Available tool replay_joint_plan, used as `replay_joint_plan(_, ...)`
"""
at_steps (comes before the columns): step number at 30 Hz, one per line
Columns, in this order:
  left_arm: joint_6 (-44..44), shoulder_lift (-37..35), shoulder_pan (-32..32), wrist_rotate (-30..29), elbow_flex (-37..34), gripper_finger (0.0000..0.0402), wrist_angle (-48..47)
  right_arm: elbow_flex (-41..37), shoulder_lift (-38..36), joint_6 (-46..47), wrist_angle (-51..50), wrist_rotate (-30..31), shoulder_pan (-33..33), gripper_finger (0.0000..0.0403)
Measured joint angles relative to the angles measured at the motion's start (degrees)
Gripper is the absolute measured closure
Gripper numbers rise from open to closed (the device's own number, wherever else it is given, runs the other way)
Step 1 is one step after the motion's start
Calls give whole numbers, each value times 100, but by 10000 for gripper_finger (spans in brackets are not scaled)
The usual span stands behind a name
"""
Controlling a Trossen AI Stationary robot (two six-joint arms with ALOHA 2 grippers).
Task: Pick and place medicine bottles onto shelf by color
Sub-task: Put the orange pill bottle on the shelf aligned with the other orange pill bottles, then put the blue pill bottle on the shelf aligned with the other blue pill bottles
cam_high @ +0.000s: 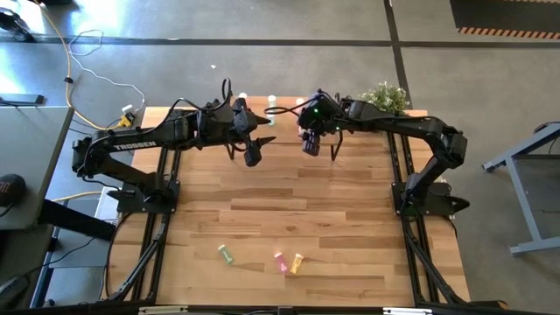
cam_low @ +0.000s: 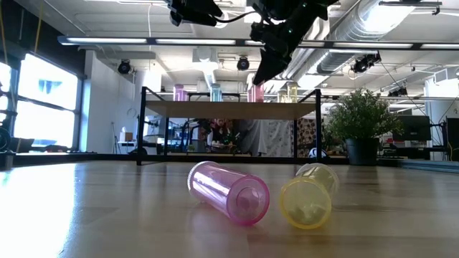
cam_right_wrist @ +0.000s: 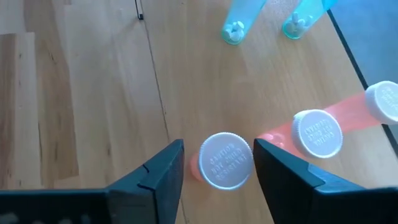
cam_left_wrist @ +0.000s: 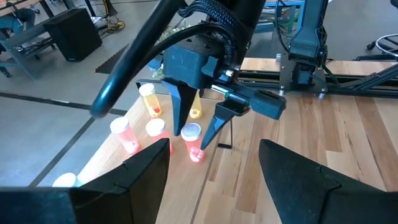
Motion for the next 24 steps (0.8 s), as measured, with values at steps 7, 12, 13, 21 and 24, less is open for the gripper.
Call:
replay_joint_plan(7, 0, 0, 2, 0, 0, 163, 0, 0, -8, -88, 105, 4, 0, 222)
replay_joint_plan(12, 5, 0, 2, 0, 0, 163, 0, 0, -109, -88, 193, 4, 0, 222)
replay_joint_plan(13, 9, 0, 1, 2, 0, 163, 0, 0, -134, -86, 198, 4, 0, 222)
replay_joint_plan(21, -596, 0, 0, 13, 2, 163, -536, 377, -246, 48, 10, -127, 34, 222)
replay_joint_plan(24, -1212, 0, -19, 13, 2, 163, -1068, 654, -247, 63, -81, -130, 91, 222)
